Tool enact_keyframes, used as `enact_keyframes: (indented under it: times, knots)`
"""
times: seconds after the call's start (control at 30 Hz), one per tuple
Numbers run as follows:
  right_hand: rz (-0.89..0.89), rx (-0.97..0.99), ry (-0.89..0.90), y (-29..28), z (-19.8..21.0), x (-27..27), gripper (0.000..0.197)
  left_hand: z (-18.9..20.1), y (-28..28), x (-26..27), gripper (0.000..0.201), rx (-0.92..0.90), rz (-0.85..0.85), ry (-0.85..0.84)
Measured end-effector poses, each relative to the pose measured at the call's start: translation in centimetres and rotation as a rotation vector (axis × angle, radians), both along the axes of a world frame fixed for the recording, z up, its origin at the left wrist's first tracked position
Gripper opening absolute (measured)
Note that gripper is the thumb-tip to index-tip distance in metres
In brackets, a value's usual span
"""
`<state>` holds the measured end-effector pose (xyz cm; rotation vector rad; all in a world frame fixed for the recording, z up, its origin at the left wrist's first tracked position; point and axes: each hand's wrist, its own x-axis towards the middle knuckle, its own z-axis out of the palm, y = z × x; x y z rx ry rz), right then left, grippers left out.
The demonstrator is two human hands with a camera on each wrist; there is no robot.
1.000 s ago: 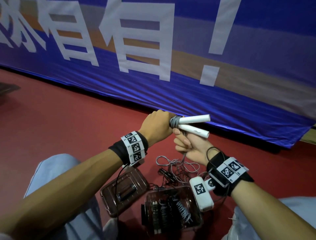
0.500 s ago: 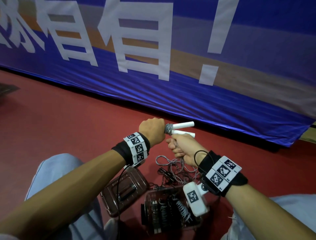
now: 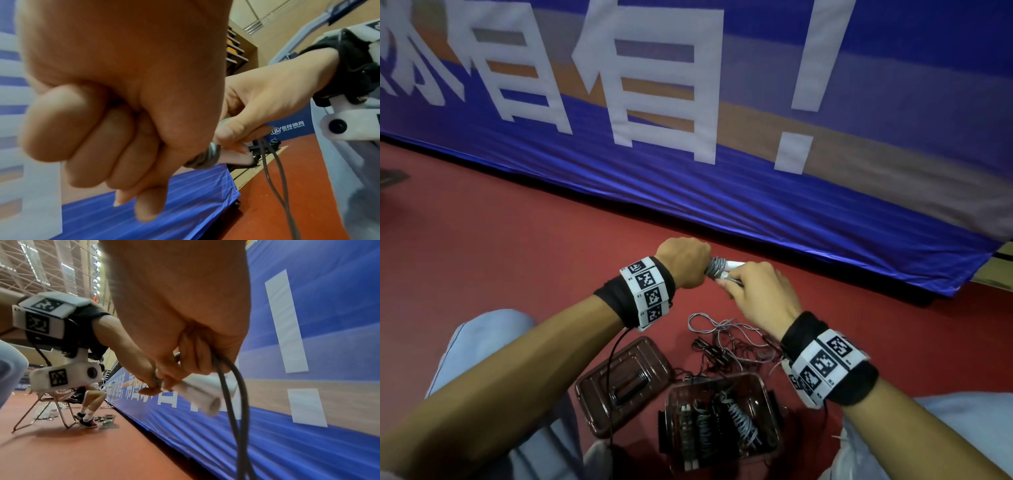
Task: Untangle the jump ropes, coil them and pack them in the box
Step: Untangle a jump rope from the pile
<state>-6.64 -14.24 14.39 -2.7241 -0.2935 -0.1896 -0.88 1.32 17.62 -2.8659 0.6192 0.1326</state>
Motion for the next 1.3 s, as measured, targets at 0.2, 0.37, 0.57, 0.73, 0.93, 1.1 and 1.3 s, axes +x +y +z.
enact_keyframes:
  times: [0.2, 0.37, 0.57, 0.73, 0.93, 1.1, 1.3]
  knots:
    - [-0.026, -0.042, -0.047, -0.9, 2.0, 0.7, 0.061, 0.7, 0.4, 0.2, 0.004, 0.102, -0.210, 0.011]
    - [-0.027, 0.069, -0.023, -1.0, 2.2, 0.5, 0.059, 1.6, 0.9, 0.7, 0.005, 0.150, -0.336, -0.080]
    - [0.046, 0.079, -0.045, -1.4, 1.4, 0.9, 0.052, 1.7, 0.7, 0.4, 0.014, 0.193, -0.352, -0.158]
    - [0.156, 0.132, -0.016, -1.8, 0.6, 1.2, 0.064, 2.0, 1.0, 0.5, 0.011, 0.218, -0.384, -0.166]
    - [0.315, 0.338, 0.121, -2.4, 0.5, 2.2, 0.067, 2.5, 1.6, 0.3, 0.011, 0.247, -0.528, -0.237]
    - [0.337, 0.364, 0.463, -2.3, 0.9, 2.3, 0.057, 2.1, 2.3, 0.8, 0.019, 0.126, -0.797, -0.401]
    - [0.384, 0.467, 0.704, -2.5, 1.9, 2.0, 0.069, 1.2, 2.0, 1.1, 0.032, -0.014, -0.922, -0.578]
